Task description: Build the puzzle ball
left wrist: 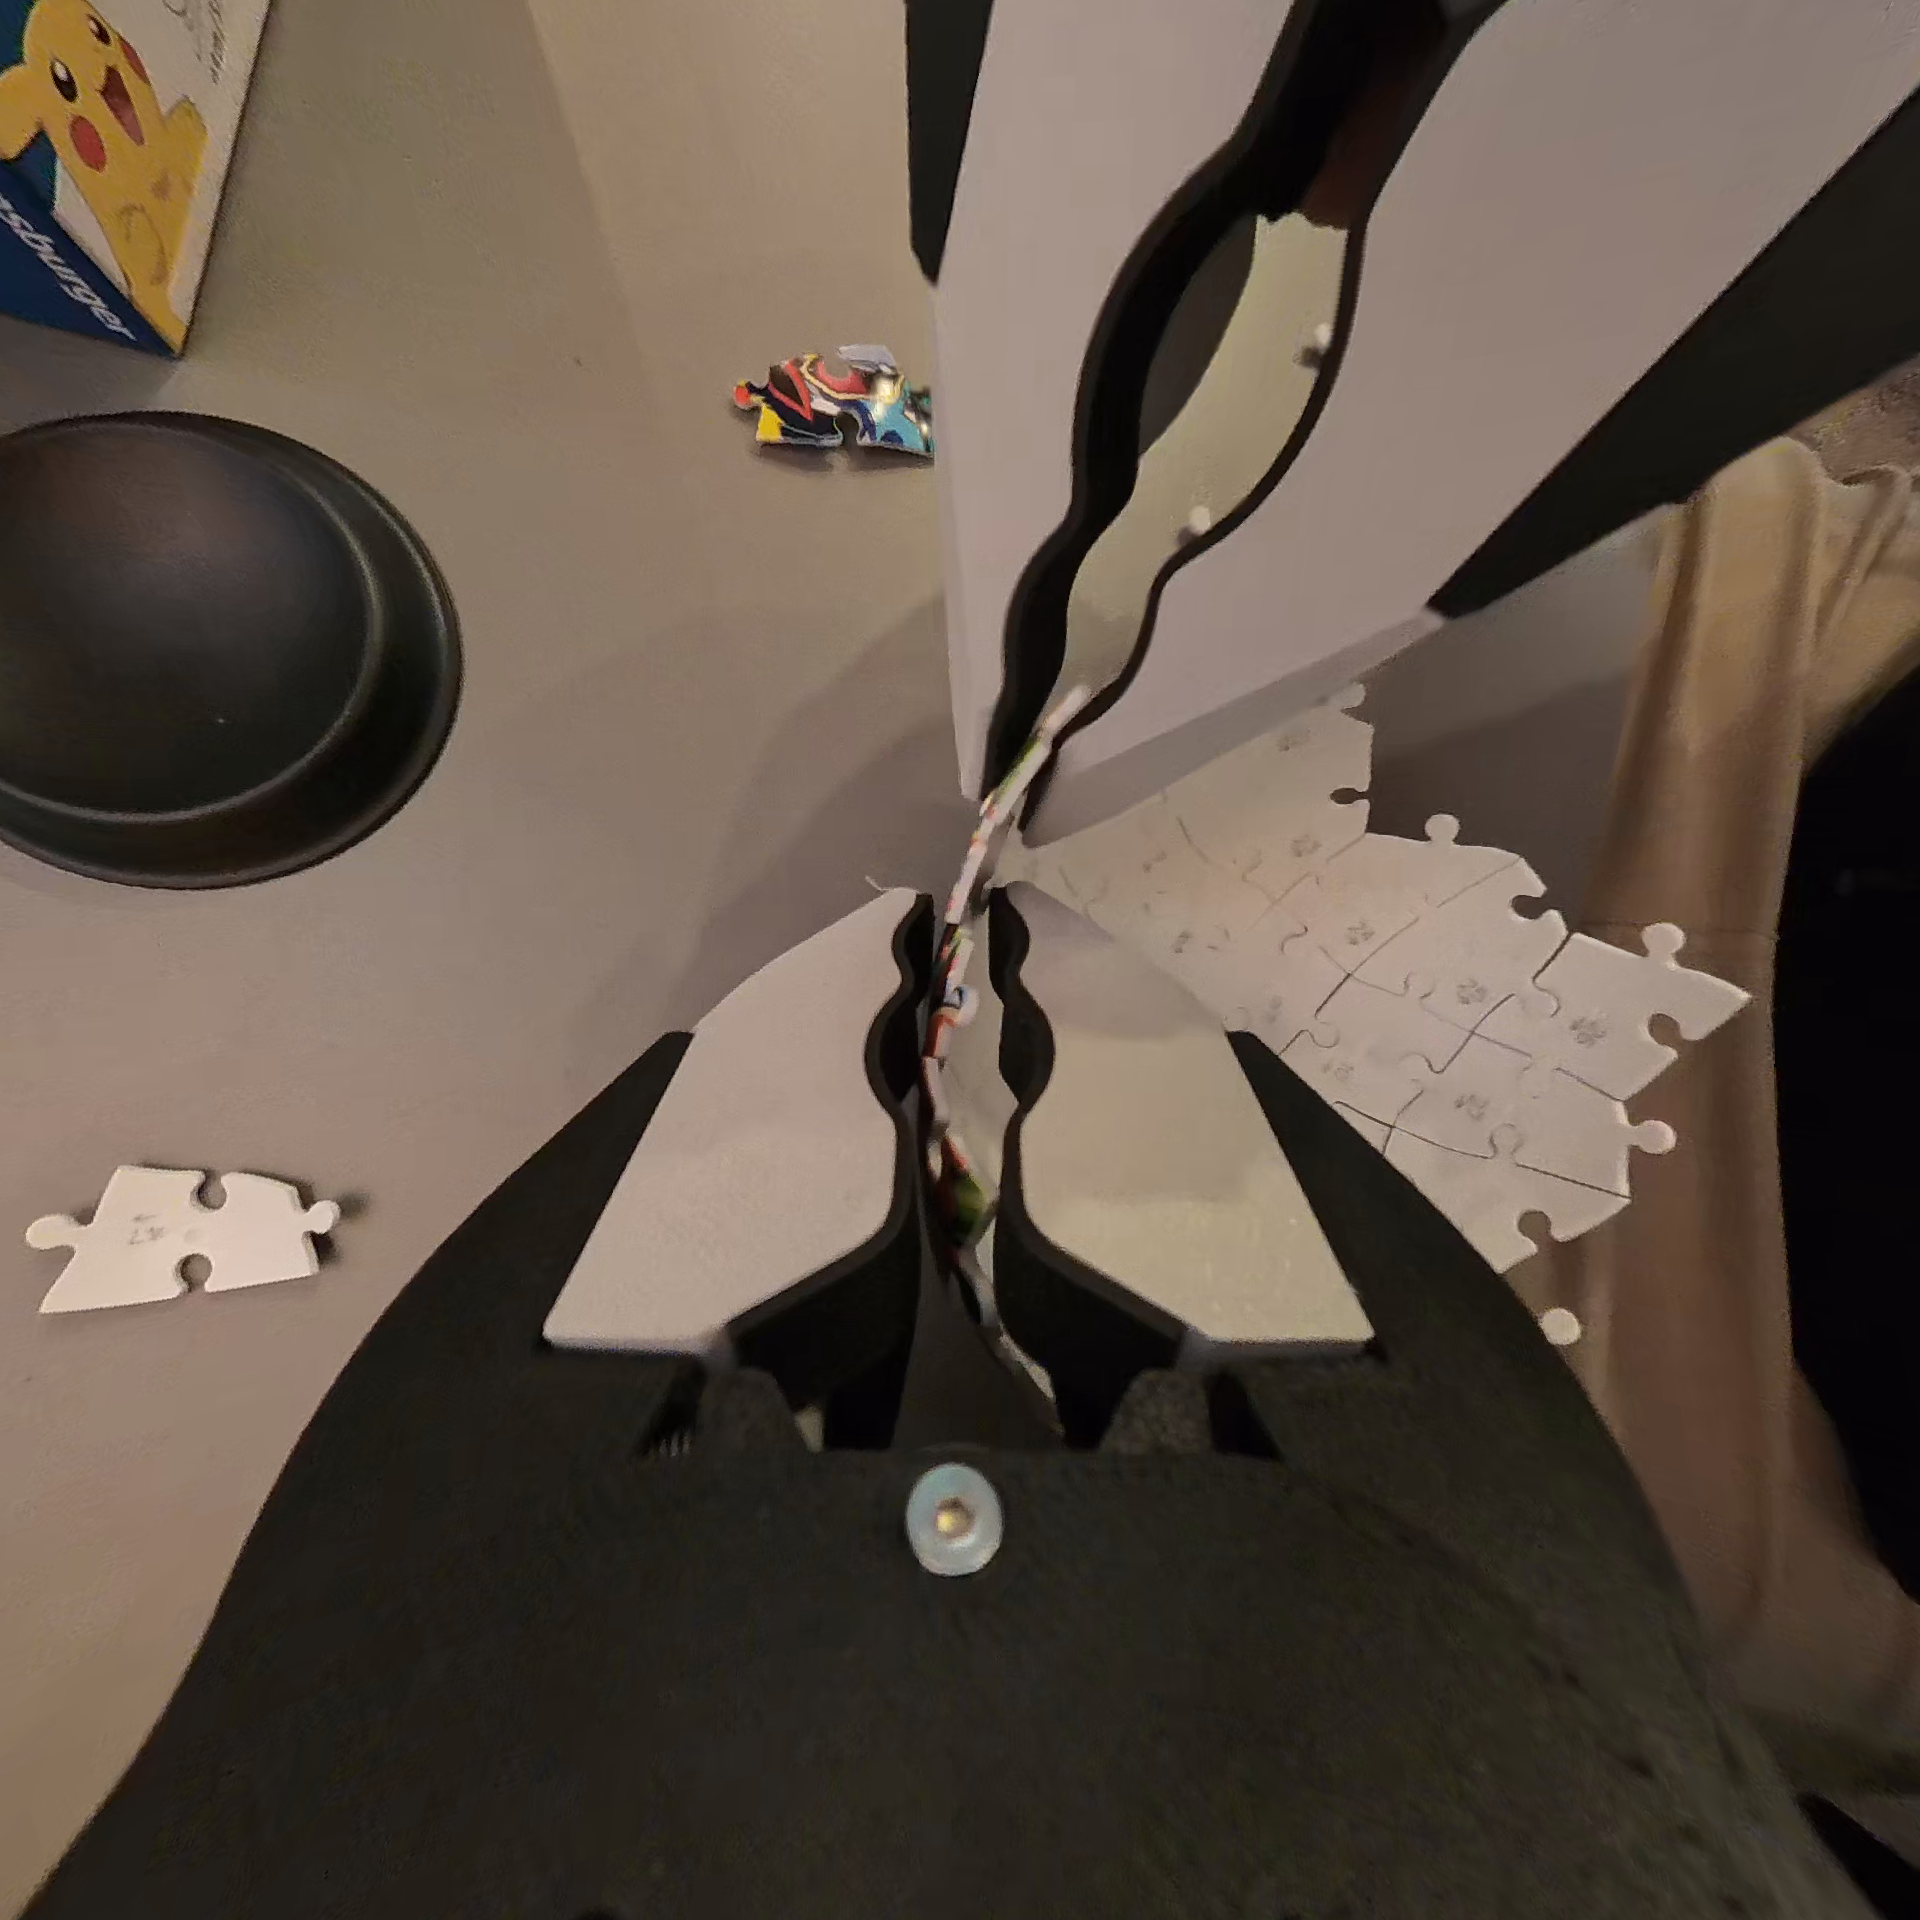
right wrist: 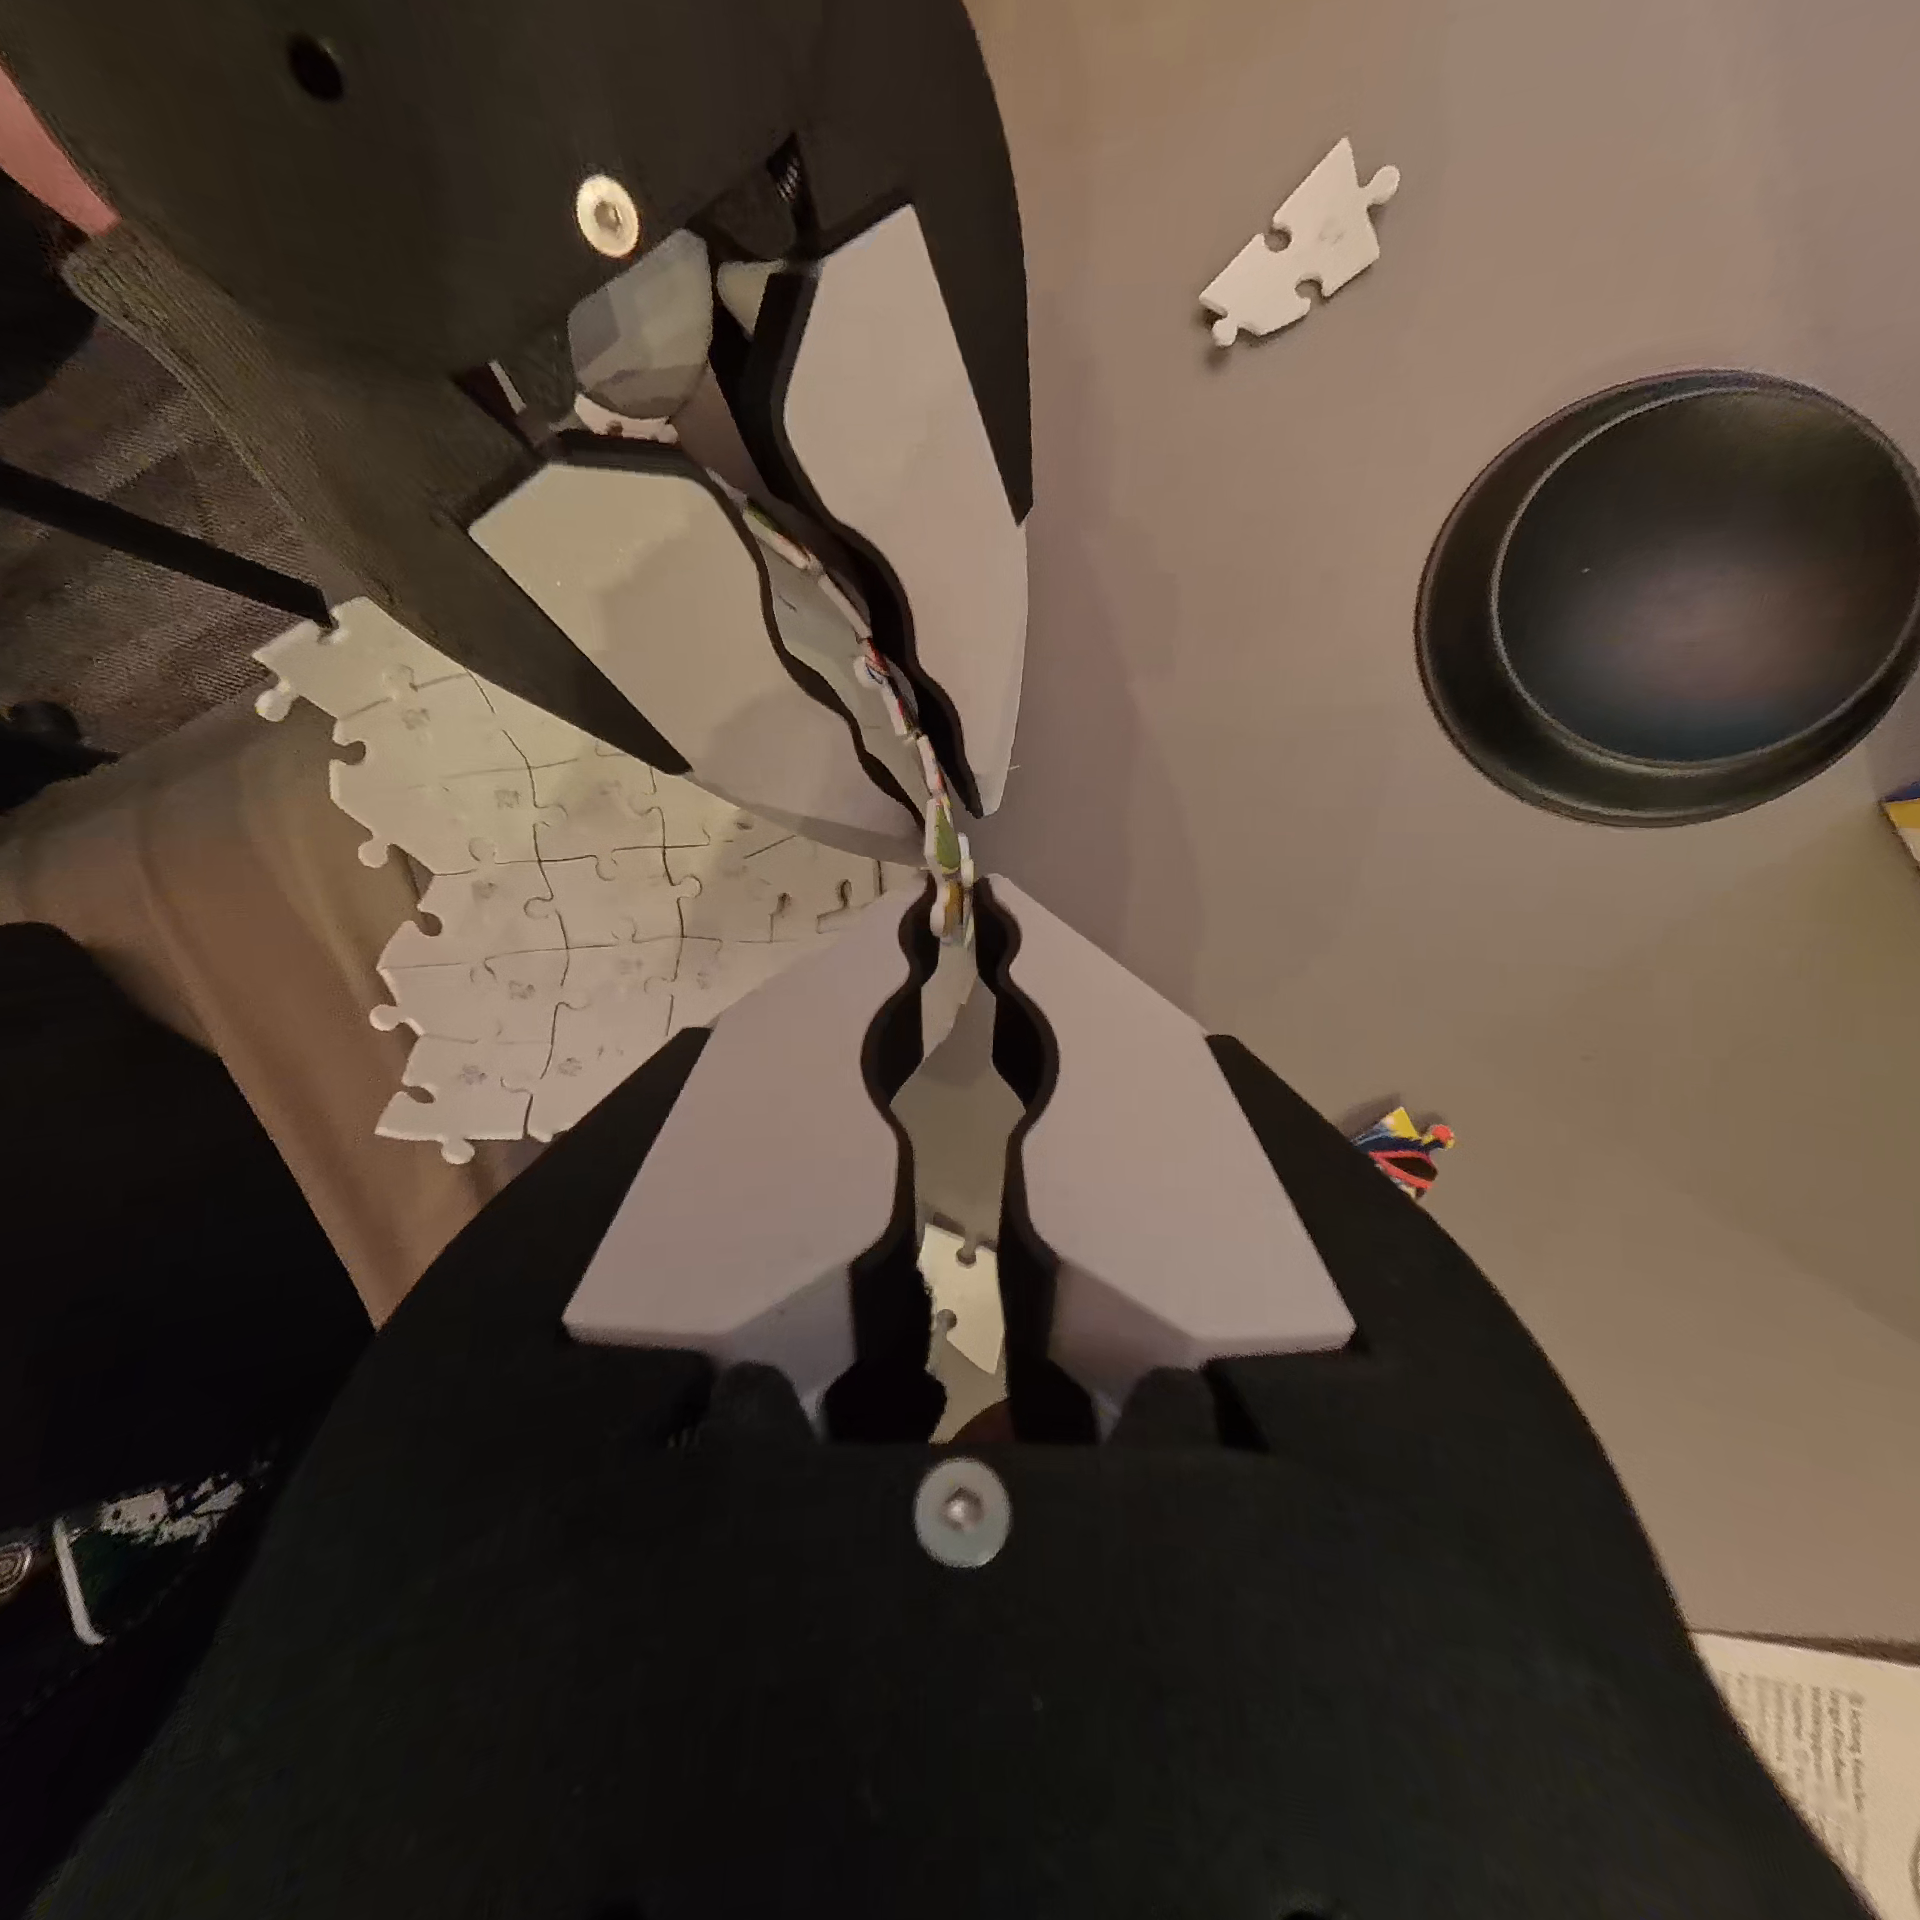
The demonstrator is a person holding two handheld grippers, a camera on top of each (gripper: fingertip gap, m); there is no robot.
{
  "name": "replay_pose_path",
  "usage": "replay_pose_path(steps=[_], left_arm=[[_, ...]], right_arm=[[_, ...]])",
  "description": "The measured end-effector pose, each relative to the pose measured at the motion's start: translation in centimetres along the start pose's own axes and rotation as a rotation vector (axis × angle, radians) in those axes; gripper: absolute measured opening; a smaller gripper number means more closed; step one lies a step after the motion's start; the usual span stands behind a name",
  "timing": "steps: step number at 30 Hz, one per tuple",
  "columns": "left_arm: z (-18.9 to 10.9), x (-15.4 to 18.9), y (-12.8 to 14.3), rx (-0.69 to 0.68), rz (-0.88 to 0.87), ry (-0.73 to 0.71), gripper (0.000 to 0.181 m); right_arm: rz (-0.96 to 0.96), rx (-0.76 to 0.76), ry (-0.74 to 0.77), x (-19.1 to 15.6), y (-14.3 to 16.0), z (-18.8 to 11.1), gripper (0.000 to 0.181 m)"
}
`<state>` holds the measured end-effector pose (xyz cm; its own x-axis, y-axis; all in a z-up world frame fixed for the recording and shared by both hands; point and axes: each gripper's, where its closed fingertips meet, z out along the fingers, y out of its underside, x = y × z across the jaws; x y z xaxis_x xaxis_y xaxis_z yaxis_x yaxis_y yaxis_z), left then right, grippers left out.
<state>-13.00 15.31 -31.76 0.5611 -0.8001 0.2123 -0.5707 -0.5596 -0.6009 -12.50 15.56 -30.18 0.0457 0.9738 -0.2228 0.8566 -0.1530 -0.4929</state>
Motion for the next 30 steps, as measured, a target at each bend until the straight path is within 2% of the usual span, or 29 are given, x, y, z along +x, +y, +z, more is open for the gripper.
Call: replay_pose_path(steps=[8,19,30], left_arm=[[-0.6,-0.3,-0.9,0.033,0.002,-0.061,0.010],[-0.8,-0.3,-1.4,0.038,0.012,-0.110,0.011],[-0.7,-0.7,-1.2,0.046,-0.011,-0.109,0.011]], right_arm=[[0.026,-0.012,-0.004,0.1,0.8,-0.9,0.014],[0.030,0.021,0.035,0.5,0.8,-0.7,0.002],[0.023,0.035,0.051,0.6,0.5,-0.8,0.007]])
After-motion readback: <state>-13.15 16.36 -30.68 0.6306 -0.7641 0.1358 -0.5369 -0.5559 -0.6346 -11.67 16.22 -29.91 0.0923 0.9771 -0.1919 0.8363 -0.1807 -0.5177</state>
